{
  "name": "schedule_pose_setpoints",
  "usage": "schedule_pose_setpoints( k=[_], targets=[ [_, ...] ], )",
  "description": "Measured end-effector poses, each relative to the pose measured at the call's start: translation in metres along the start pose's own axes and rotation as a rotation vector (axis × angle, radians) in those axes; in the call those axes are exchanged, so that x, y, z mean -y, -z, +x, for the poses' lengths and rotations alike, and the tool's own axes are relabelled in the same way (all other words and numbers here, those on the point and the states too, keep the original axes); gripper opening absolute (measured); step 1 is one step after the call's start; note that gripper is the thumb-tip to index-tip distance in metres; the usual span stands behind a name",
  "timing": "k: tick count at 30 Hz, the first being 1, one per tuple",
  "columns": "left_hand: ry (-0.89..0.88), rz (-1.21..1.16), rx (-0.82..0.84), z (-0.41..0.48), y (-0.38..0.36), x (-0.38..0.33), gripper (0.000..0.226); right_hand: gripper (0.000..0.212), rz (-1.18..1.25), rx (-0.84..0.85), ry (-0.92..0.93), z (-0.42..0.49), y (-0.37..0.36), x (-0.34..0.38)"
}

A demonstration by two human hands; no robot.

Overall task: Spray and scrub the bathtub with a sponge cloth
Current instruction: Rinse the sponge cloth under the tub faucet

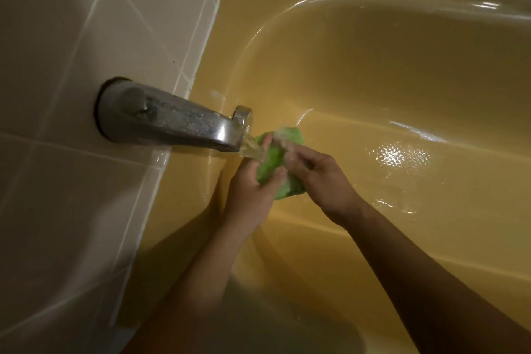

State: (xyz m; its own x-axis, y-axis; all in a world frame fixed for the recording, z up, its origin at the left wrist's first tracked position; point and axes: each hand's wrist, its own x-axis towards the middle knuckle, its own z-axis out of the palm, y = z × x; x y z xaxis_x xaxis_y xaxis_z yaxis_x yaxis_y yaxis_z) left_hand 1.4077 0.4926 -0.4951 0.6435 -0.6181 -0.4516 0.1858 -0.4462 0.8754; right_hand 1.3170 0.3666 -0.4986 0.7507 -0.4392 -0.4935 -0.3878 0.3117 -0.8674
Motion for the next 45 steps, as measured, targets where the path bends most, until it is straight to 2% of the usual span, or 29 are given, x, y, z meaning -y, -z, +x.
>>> schedule_pose_setpoints(
  k=[2, 6, 8, 11, 14, 17, 20, 23, 25, 28, 33, 36, 37, 40, 42, 45],
  targets=[
    [0.017, -0.044, -0.004, 0.004, -0.003, 0.003, 0.069, 0.023, 0.024, -0.001, -0.023, -0.001, 0.001, 0.002],
    [-0.01, -0.059, -0.036, 0.012, -0.008, 0.007, 0.066, 0.023, 0.042, -0.073, -0.021, 0.0, -0.003, 0.003],
    [-0.013, -0.047, -0.064, 0.014, -0.007, 0.008, 0.057, 0.027, -0.058, -0.099, 0.01, 0.004, -0.007, 0.001],
    [-0.026, -0.01, -0.092, 0.015, -0.005, 0.012, 0.037, 0.046, -0.204, -0.09, 0.027, 0.009, -0.006, -0.004],
    [-0.013, -0.027, -0.077, 0.011, -0.004, 0.009, 0.03, 0.046, -0.118, -0.045, 0.016, 0.007, -0.006, -0.005],
    [0.025, -0.099, 0.007, 0.008, -0.002, 0.008, 0.041, 0.036, 0.109, 0.019, -0.031, 0.004, 0.002, -0.005],
    [-0.014, -0.053, 0.037, 0.007, -0.003, 0.008, 0.048, 0.035, 0.2, 0.043, -0.069, 0.005, 0.012, -0.007],
    [-0.071, 0.058, 0.027, 0.006, -0.009, 0.007, 0.059, 0.032, 0.157, -0.035, -0.06, 0.005, 0.009, -0.005],
    [-0.084, 0.109, 0.007, 0.008, -0.012, 0.007, 0.068, 0.032, 0.047, -0.117, 0.0, 0.005, 0.005, -0.005],
    [-0.067, 0.181, -0.038, 0.014, -0.012, 0.003, 0.066, 0.036, -0.056, -0.182, 0.051, 0.004, 0.001, -0.01],
    [-0.062, 0.131, -0.074, 0.019, -0.012, 0.002, 0.05, 0.049, -0.044, -0.023, 0.023, -0.002, 0.004, -0.004],
    [-0.105, 0.124, -0.069, 0.016, -0.013, 0.0, 0.061, 0.079, -0.097, 0.022, 0.029, 0.001, 0.012, 0.003],
    [-0.109, 0.123, -0.072, 0.015, -0.015, -0.002, 0.066, 0.08, -0.126, -0.006, 0.036, 0.003, 0.015, 0.003],
    [-0.076, 0.059, -0.074, 0.013, -0.017, -0.003, 0.074, 0.052, -0.201, -0.122, 0.063, 0.009, 0.018, 0.006],
    [-0.047, 0.021, -0.082, 0.012, -0.018, 0.0, 0.068, 0.038, -0.275, -0.221, 0.086, 0.013, 0.016, 0.002],
    [0.006, -0.002, -0.121, 0.01, -0.021, -0.001, 0.052, 0.036, -0.389, -0.285, 0.115, 0.01, 0.01, -0.002]
  ],
)
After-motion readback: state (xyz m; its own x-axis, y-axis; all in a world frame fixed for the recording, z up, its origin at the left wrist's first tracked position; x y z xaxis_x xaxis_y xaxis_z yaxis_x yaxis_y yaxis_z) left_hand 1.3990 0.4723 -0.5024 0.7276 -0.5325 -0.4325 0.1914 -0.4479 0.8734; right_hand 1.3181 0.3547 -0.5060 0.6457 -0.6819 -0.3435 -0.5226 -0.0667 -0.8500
